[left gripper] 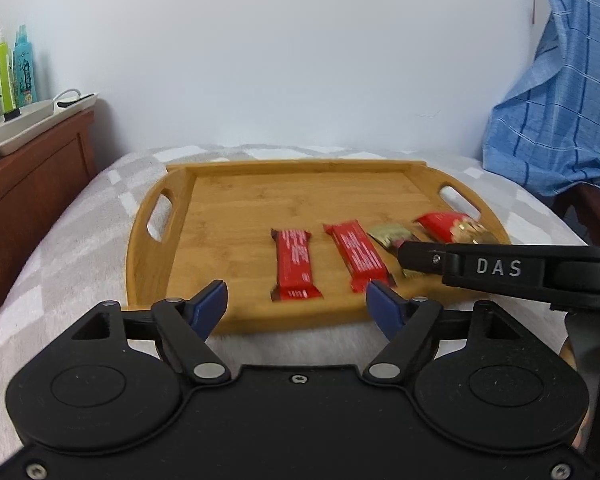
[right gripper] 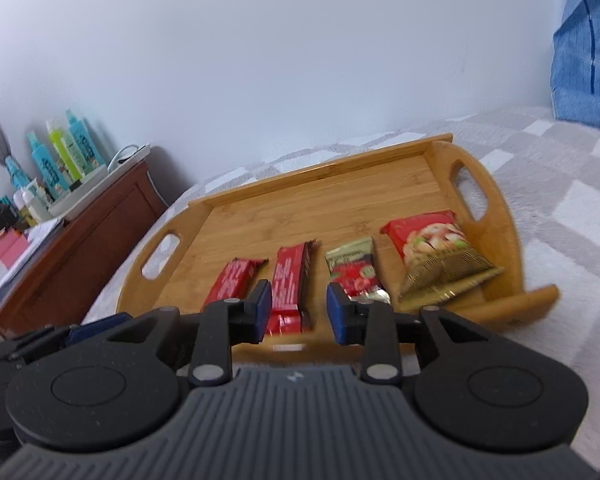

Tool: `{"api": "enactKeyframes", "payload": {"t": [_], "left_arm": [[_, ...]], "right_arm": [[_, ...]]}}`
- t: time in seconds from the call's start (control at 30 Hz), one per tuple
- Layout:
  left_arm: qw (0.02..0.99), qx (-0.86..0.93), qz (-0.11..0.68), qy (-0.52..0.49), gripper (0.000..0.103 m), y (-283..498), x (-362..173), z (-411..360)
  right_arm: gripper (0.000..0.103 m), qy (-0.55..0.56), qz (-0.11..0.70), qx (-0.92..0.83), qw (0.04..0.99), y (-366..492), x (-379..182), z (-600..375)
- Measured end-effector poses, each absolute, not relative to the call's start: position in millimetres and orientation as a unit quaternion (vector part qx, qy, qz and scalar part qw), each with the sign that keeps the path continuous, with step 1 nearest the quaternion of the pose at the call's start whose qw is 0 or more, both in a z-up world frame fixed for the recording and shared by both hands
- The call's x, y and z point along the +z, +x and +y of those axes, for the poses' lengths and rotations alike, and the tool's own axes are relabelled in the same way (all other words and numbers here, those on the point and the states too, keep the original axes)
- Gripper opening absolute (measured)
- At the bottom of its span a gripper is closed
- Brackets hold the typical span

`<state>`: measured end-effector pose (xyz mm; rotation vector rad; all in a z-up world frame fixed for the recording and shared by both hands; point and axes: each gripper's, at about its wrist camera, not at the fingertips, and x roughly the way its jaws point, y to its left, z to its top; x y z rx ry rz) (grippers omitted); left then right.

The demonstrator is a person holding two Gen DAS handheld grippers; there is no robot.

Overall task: Organize snacks
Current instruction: 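Withdraw both tools from the tray toward the snack pile, then grasp the brown peanut packet with the left tool while the right tool grasps the pink-white soda packet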

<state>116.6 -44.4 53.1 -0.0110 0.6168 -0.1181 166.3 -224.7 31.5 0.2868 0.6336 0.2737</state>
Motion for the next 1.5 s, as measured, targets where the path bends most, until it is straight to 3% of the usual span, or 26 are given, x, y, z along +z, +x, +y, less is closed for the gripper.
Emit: {"api": "enactKeyframes", "payload": {"t": [0.23, 0.57, 0.67, 0.97, 1.2, 1.37, 1.5], "left_arm": [[0.954, -0.062, 0.292, 0.01, 0.081, 85, 54, -47], [0.952, -0.062, 0.3, 0.011, 0.086, 53, 43, -41], [0.952, -0.06, 0.301, 0.01, 0.092, 45, 39, -35], [0.952, -0.056, 0.3, 0.024, 0.093, 29, 30, -26], [0.952, -0.071, 0.297, 0.025, 0.082, 8, 35, -22], [0.948, -0.084, 0.305, 0.034, 0.048, 4, 34, -25], [0.947, -0.097, 0.306, 0.025, 0.047, 7, 31, -27]], "right_arm": [[0.058, 0.098, 0.285, 0.138, 0.943, 128, 38, -225], [0.065, 0.098, 0.281, 0.13, 0.946, 88, 32, -234], [0.067, 0.095, 0.278, 0.118, 0.948, 77, 28, -237], [0.08, 0.093, 0.274, 0.101, 0.952, 45, 18, -235], [0.088, 0.091, 0.274, 0.08, 0.954, 20, 9, -234], [0.089, 0.056, 0.262, 0.055, 0.962, 3, 6, -225], [0.089, 0.047, 0.265, 0.049, 0.962, -4, 3, -222]]}}
